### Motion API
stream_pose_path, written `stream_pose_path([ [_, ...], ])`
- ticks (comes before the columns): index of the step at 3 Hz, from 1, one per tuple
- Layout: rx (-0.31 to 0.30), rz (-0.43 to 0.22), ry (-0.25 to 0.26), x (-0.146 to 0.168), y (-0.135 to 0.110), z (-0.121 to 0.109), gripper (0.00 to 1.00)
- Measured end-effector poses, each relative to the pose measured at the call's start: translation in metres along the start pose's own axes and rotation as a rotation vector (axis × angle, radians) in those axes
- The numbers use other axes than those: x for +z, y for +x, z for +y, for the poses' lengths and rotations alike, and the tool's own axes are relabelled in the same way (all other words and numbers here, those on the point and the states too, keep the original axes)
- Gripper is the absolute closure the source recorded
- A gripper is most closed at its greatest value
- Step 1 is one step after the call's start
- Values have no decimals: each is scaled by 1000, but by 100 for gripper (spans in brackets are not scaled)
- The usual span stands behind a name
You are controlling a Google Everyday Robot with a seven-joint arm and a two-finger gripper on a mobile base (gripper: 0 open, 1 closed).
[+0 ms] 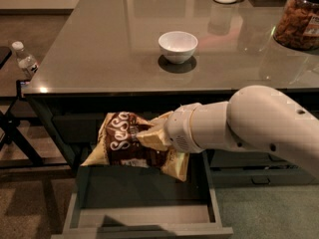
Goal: Pick brown chip bag from middle drawer and place on counter
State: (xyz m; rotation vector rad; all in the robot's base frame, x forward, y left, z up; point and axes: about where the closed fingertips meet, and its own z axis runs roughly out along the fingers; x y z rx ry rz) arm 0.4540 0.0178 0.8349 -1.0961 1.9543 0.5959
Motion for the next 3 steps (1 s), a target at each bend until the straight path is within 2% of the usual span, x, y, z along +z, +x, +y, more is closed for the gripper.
stream_pose_path([
  [3, -154, -87, 65, -35, -97, -1, 100],
])
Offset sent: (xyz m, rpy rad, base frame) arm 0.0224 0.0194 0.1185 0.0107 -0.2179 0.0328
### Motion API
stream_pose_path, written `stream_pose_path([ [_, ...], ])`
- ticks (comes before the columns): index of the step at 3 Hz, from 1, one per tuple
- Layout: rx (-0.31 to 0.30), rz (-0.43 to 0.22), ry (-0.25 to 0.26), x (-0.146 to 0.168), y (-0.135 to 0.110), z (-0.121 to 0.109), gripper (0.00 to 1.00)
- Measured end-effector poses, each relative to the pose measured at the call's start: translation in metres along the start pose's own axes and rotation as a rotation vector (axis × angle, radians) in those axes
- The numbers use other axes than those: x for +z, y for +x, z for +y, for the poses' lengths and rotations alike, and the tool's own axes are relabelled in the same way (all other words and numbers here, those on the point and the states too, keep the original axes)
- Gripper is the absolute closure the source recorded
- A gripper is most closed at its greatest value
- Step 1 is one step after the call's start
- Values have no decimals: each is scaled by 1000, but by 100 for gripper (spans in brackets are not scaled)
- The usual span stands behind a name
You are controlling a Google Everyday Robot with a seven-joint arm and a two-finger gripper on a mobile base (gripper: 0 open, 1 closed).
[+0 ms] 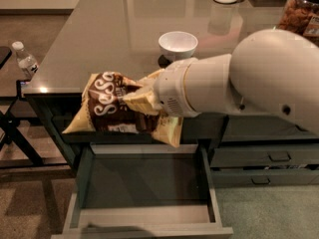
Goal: Pick brown chip bag from middle drawer and place on counter
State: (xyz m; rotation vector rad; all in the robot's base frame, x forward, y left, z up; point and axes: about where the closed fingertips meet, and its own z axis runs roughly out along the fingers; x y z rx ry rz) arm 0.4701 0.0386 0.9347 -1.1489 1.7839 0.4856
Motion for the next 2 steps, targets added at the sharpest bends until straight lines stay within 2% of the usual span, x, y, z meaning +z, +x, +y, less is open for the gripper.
stream_pose_path([
  [1, -3, -2, 2, -1, -2, 0, 100],
  [2, 9, -1, 11, 15, -7, -10, 100],
])
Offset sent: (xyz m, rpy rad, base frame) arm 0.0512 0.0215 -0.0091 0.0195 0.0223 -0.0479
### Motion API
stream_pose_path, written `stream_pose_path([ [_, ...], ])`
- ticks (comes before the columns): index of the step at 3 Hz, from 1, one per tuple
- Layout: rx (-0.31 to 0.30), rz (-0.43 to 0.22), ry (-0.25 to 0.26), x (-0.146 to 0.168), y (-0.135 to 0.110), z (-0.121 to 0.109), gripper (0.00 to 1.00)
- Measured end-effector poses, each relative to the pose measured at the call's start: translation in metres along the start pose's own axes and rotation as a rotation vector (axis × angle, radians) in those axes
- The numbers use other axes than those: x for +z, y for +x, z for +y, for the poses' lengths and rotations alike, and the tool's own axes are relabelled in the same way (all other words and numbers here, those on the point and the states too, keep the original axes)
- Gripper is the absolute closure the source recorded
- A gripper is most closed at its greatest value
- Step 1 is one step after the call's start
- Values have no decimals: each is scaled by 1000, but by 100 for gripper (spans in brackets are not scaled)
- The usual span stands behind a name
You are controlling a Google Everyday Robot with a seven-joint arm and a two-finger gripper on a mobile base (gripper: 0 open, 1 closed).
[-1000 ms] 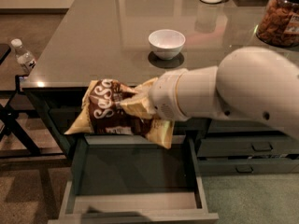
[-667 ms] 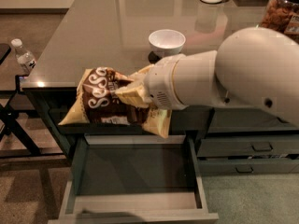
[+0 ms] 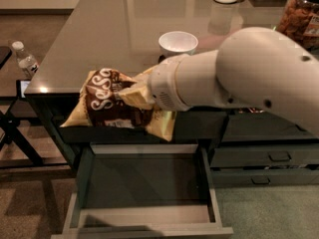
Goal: Pick brown chip bag from middle drawer and place on counter
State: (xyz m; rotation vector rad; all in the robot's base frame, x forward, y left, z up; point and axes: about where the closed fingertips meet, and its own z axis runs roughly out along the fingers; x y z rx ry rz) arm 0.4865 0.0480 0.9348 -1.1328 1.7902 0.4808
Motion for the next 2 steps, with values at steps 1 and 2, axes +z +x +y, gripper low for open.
stream_pose_path([
  [1, 23, 6, 49, 56, -33, -44, 100],
  [2, 22, 4, 56, 54, -34, -45, 100],
])
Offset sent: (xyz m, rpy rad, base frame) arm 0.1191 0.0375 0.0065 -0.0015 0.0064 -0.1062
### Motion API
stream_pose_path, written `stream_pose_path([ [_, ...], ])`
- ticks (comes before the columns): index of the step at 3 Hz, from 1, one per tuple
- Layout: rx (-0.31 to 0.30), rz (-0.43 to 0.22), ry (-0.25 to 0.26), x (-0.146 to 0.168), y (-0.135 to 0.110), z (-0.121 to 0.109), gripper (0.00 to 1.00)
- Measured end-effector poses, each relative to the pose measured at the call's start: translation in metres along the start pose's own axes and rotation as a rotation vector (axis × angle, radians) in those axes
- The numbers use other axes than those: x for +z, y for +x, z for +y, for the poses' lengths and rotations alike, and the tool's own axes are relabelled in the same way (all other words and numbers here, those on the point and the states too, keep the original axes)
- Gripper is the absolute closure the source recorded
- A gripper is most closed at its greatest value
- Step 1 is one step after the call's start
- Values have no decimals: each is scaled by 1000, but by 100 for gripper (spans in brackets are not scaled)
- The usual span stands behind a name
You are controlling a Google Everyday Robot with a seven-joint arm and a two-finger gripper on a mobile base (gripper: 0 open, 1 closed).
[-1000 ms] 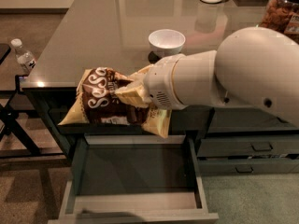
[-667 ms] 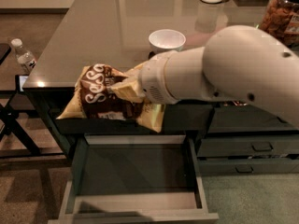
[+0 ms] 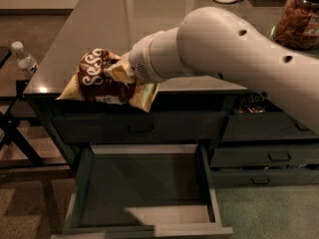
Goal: Pick brown chip bag from middle drawer and place on counter
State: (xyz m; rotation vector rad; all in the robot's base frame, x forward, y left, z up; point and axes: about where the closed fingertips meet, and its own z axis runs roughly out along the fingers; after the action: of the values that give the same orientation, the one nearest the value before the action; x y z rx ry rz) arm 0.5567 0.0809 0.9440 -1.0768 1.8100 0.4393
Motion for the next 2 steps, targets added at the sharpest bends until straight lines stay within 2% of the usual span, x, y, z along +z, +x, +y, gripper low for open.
stream_pose_path([
  [1, 16, -15, 29, 12, -10, -17, 100],
  [2, 25, -26, 56, 54, -44, -61, 100],
])
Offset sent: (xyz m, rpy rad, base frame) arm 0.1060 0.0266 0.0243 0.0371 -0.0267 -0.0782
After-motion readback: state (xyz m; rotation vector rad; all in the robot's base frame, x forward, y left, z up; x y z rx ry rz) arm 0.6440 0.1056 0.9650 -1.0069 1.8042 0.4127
